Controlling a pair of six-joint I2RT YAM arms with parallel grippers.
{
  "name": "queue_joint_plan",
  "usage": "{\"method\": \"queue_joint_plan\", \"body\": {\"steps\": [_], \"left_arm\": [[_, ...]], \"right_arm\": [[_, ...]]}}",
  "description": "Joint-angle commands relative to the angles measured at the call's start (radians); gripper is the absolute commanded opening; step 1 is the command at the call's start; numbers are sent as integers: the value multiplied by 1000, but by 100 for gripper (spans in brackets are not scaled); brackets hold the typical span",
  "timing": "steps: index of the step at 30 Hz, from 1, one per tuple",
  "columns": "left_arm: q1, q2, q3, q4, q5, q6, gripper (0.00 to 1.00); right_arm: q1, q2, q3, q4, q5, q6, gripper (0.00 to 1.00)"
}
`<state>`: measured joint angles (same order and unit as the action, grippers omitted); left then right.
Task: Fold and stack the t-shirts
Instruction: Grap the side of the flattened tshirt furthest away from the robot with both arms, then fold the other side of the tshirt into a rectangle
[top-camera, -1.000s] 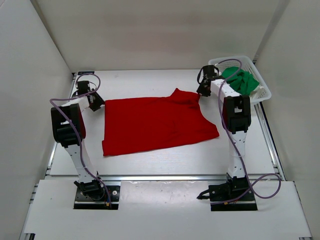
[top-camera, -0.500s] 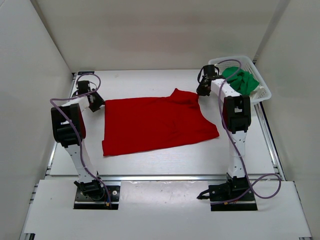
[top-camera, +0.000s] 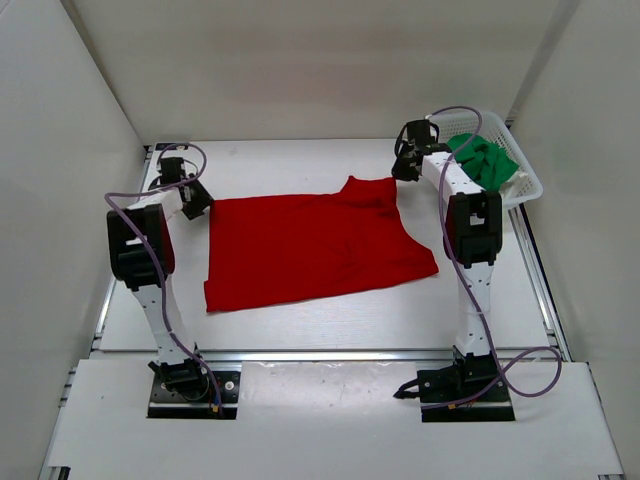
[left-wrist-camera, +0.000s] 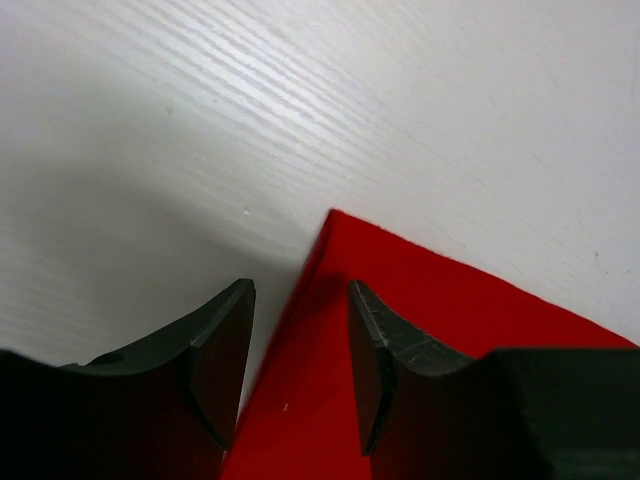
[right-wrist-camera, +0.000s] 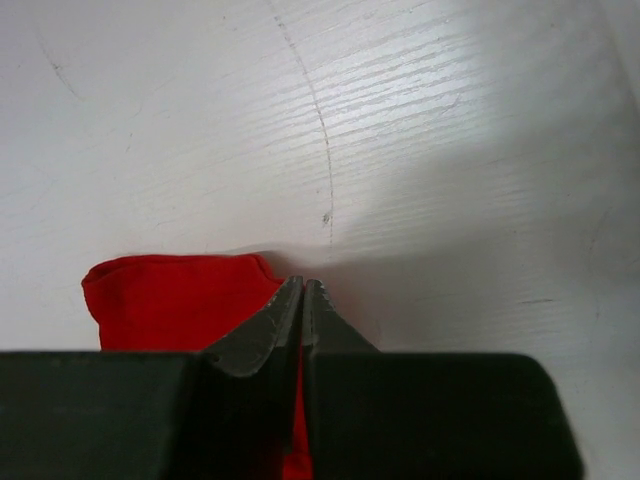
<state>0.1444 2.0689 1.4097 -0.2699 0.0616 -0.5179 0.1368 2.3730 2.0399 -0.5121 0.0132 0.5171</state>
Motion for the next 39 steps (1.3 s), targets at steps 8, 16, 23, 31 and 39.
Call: {"method": "queue_joint_plan", "body": {"steps": [8, 16, 23, 31, 39], "left_arm": [[-39, 34, 57, -11, -2, 13, 54], [-46, 60, 69, 0, 7, -11, 29], [-34, 21, 42, 23, 6, -30, 0], [-20, -173, -44, 60, 61, -45, 0], [12, -351, -221, 83, 76, -61, 0]], "right_arm": [[17, -110, -75, 79, -48, -32, 0], [26, -162, -151, 126, -55, -42, 0], [18, -207, -184, 126, -52, -65, 0], [11, -336, -270, 98, -73, -80, 0], [-6, -566, -446, 119, -90, -91, 0]]}}
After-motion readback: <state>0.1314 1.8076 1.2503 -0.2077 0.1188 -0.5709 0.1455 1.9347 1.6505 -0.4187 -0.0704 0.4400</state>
